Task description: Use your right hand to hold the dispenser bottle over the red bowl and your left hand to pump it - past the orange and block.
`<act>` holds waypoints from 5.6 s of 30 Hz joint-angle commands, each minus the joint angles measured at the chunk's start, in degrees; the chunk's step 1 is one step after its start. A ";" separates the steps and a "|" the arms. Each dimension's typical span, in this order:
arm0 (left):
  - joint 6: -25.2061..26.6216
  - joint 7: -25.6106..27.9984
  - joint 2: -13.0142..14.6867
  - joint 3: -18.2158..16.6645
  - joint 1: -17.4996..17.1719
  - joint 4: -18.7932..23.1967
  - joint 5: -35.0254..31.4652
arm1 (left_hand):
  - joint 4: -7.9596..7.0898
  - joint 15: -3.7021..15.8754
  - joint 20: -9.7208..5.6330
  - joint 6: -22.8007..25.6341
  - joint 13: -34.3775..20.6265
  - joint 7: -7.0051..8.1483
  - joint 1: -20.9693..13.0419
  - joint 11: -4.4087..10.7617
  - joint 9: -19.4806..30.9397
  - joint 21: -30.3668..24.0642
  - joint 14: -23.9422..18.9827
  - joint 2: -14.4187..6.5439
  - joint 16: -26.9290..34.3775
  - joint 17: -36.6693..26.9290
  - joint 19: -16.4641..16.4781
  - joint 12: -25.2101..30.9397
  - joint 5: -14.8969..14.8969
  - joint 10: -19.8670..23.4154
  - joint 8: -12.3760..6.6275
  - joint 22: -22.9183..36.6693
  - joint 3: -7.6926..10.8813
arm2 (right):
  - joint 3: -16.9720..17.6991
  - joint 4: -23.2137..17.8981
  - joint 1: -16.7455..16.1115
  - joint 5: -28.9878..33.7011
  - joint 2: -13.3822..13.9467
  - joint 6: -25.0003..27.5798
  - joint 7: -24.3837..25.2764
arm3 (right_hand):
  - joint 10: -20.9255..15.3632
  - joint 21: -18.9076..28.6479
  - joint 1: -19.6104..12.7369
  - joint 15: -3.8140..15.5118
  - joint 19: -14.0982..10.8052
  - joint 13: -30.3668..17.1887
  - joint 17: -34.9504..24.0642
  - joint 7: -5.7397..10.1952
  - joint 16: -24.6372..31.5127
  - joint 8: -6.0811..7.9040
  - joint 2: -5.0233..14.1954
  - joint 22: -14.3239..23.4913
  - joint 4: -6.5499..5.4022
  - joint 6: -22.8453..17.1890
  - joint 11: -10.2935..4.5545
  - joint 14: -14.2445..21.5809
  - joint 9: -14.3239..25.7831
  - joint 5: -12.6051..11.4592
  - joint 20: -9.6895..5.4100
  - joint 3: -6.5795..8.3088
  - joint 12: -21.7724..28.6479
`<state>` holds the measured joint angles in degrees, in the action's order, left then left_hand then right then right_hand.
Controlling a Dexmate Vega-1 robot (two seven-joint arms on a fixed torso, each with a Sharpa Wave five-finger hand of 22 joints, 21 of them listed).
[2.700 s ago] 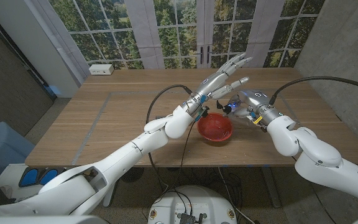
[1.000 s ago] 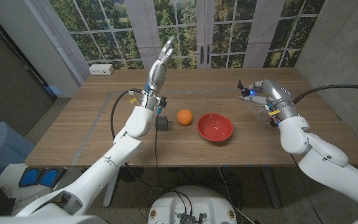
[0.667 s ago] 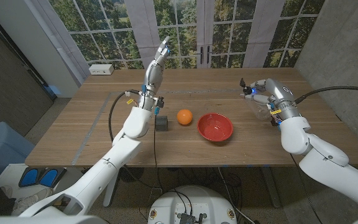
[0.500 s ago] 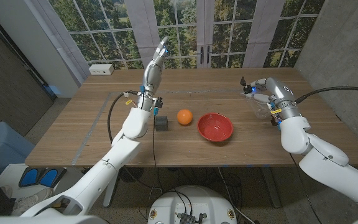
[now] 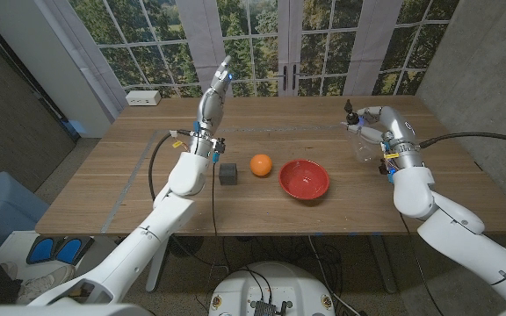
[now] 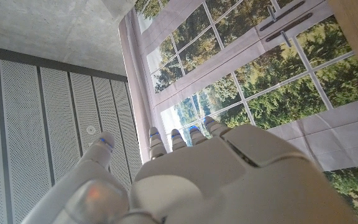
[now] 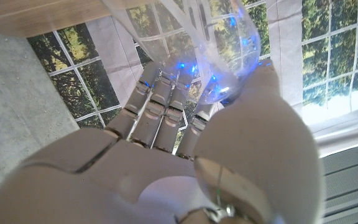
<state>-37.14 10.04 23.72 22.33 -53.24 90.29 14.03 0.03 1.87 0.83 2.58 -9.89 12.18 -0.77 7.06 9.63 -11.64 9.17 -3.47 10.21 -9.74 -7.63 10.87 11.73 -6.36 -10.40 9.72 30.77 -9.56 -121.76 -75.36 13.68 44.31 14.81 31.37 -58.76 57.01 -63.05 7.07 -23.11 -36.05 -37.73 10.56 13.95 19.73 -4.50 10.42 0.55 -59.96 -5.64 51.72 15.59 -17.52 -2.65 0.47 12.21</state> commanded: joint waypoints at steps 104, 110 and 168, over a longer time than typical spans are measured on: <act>18.08 -1.40 5.06 -1.02 0.76 -2.91 15.18 | -5.07 1.97 -2.57 -1.74 0.00 -9.62 -1.14 -3.15 0.03 0.26 -1.34 -5.24 -0.09 -0.05 5.35 -0.17 1.17 1.02 0.22 0.24 5.00 | -4.27 26.14 12.54 -27.55 -6.15 -12.15 -0.55 | 45.29 -7.57 8.30 -1.68 10.75 10.01 -2.67 -9.72 -2.50 -9.61 2.87 -0.35 -1.89 51.49 2.31 -34.16 -3.84 -1.15 3.11 -8.16 -2.15; 18.37 -1.63 4.90 -0.85 1.06 -3.23 15.41 | -5.08 1.99 -2.54 -1.76 0.00 -9.59 -1.15 -3.21 0.03 0.28 -1.32 -5.22 -0.10 -0.04 5.35 -0.15 1.17 1.05 0.23 0.24 5.05 | -2.87 28.76 12.05 -32.50 -5.70 -19.81 -6.58 | 50.37 -12.49 15.48 -4.46 16.75 11.73 -0.49 -11.14 -3.12 -8.77 2.03 -0.48 -5.05 54.65 3.75 -41.59 -4.05 -2.09 6.94 -11.61 -1.68; 17.30 -13.63 7.71 -3.79 0.19 -11.05 25.27 | -4.89 1.97 -2.50 -1.98 0.01 -9.39 -1.26 -3.08 0.04 0.44 -1.03 -4.85 -0.13 0.00 5.31 -0.18 1.08 0.74 0.28 0.24 5.42 | 6.26 17.77 -0.06 -49.63 -8.25 -35.08 -14.29 | 38.28 -19.62 33.57 -5.99 14.51 18.30 6.93 -10.26 -0.25 -6.17 8.69 -0.60 -9.42 39.93 6.22 -36.87 -4.67 -1.81 7.36 -15.12 1.20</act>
<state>-19.92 3.03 31.66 18.42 -54.64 85.15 34.97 -4.79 1.85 -2.04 0.82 -9.89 2.45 -1.84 3.98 9.63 -11.18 7.57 -4.54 10.21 -9.62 -2.33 10.87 13.06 -4.94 -10.16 9.72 35.77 -4.58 -94.56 -69.96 -40.44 35.49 -23.05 9.93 -19.86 37.80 -29.32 1.16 -8.08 -17.80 -30.91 0.50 13.25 13.19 3.57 9.75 -9.09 -19.28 0.71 14.08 10.93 -19.48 4.82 -14.82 13.23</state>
